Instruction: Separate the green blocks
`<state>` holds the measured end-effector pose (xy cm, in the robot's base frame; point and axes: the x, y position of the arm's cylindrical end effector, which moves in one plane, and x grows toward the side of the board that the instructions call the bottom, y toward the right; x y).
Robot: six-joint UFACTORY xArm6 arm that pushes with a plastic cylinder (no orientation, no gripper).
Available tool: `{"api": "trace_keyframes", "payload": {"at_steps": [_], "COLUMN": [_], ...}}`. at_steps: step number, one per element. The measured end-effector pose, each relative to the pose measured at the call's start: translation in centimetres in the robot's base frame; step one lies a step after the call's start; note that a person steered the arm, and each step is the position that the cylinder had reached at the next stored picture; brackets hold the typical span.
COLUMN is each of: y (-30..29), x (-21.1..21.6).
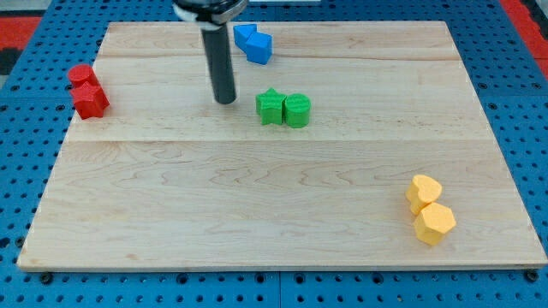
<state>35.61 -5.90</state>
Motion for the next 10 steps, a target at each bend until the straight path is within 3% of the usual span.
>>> {"api": "trace_keyframes", "payload": {"at_steps": [1, 3, 5, 7, 8, 10], "y": [3.4, 5.9, 11.0, 18.8, 18.8, 22.3], "x": [0.6, 6.3, 3.7, 9.5, 6.7, 8.6]}}
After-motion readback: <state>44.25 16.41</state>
